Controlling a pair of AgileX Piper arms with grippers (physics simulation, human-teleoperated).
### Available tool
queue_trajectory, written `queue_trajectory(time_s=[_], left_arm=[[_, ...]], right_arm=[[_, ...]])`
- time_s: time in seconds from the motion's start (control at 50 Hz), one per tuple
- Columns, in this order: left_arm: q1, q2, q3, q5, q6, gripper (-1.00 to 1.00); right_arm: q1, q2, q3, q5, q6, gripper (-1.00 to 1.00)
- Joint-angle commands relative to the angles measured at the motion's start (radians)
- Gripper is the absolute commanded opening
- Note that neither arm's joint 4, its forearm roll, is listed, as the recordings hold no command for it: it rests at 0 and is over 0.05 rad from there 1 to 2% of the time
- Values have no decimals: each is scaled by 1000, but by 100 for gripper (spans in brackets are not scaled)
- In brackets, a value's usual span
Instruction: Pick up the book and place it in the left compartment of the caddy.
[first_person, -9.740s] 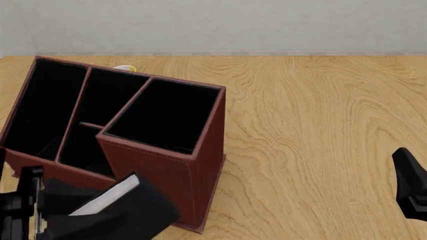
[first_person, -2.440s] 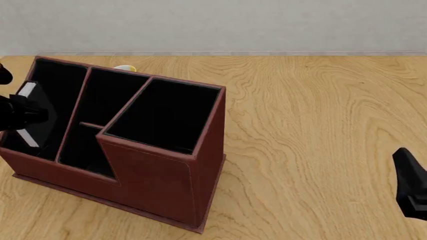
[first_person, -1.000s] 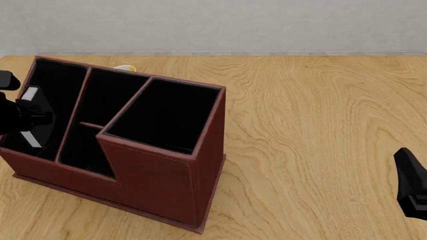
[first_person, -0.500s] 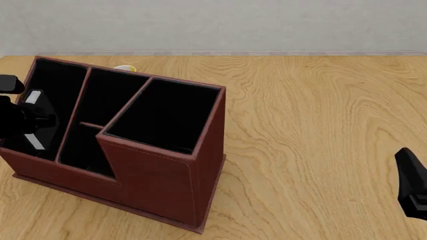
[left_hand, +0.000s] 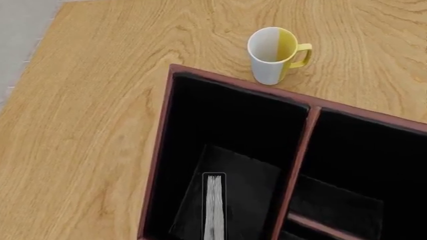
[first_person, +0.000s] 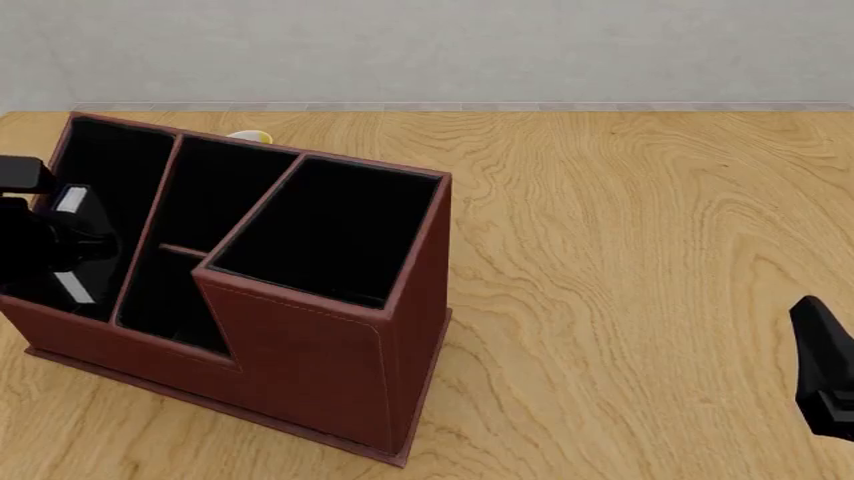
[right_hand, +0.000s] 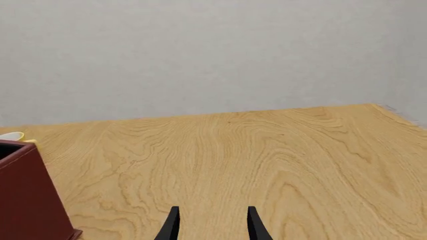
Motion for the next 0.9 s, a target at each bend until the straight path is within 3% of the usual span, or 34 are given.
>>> queue_trajectory(time_s=[0.02,0.9], left_arm=[[-3,7,-6,-18,10,-100],[4,33,6,-48,5,-100]], right_arm=[[0,2,1,-2,-1,100],[-1,-4,1,2,0,100]])
